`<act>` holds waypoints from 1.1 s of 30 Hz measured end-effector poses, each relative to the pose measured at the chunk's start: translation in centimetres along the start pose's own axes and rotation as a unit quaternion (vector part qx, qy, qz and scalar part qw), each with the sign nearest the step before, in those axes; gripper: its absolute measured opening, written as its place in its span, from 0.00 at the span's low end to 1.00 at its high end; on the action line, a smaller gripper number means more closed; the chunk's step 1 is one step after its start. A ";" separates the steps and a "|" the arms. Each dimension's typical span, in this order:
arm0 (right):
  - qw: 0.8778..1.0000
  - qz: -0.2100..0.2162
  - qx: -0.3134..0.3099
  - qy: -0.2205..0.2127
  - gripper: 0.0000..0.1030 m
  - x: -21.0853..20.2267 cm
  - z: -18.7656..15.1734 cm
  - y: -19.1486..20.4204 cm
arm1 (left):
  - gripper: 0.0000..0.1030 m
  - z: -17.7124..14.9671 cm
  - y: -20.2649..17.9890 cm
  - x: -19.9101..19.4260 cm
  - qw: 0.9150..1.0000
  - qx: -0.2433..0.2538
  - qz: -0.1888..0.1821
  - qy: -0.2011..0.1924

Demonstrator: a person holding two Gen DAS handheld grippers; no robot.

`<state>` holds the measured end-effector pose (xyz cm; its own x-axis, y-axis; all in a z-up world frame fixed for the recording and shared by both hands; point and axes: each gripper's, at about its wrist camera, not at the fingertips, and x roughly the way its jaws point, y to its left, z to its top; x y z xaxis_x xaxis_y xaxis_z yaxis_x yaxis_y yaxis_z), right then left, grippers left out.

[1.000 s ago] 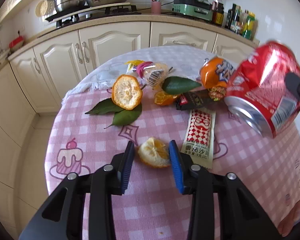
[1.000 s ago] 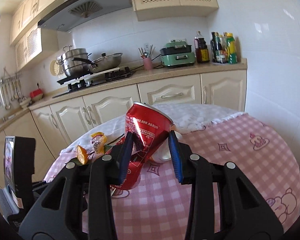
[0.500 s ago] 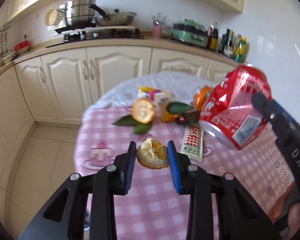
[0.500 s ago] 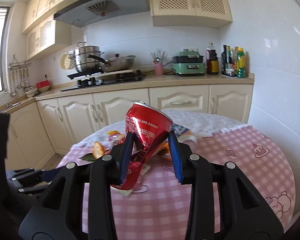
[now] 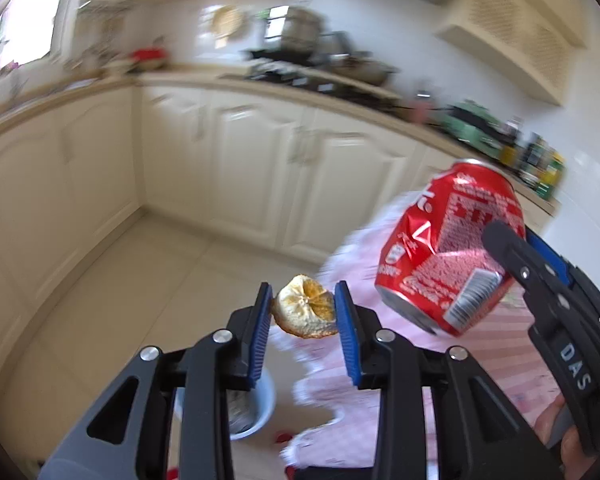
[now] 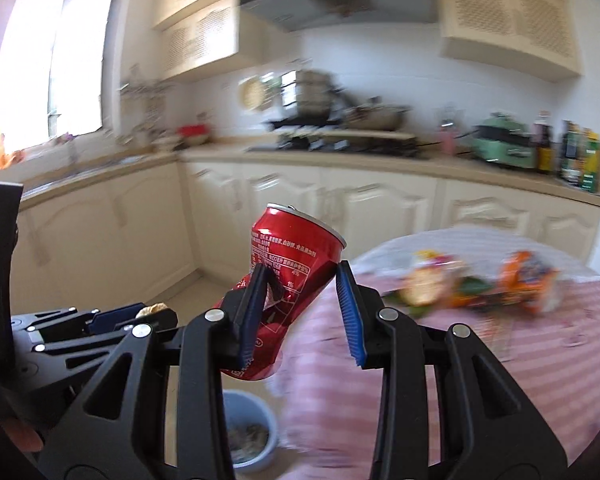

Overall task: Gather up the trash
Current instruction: 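Carry the peel and can over the blue bin and open both tools to drop them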

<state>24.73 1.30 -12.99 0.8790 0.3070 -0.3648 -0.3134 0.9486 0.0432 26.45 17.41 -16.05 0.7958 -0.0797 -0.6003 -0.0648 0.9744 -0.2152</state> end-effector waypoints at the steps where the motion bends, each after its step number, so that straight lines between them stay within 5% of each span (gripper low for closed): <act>1: 1.000 0.013 -0.004 0.011 0.34 1.1 -0.5 1.3 | 0.30 -0.4 1.7 0.3 1.000 -0.013 0.010 0.006; 9: 0.986 0.054 -0.062 0.145 0.34 12.6 -9.1 10.0 | 0.30 -5.6 12.7 8.6 0.987 -0.102 0.052 0.112; 17: 0.963 0.030 -0.064 0.261 0.34 21.9 -17.7 9.7 | 0.30 -10.0 16.6 19.1 0.970 -0.134 0.034 0.198; 21: 0.955 0.019 -0.061 0.289 0.34 24.1 -20.2 9.0 | 0.33 -11.6 17.0 21.9 0.969 -0.145 0.020 0.199; 23: 0.952 0.018 -0.056 0.300 0.34 25.1 -21.0 8.8 | 0.45 -12.5 17.3 22.7 0.965 -0.150 0.022 0.215; 33: 0.944 0.021 -0.038 0.326 0.34 27.3 -22.9 8.5 | 0.49 -14.4 18.9 23.3 0.953 -0.180 0.034 0.240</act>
<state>37.86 15.99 -43.91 0.4642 0.2083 -0.8609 -0.3890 0.9211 0.0131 35.11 30.93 -45.14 0.4215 -0.1896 -0.8868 -0.3772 0.8526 -0.3616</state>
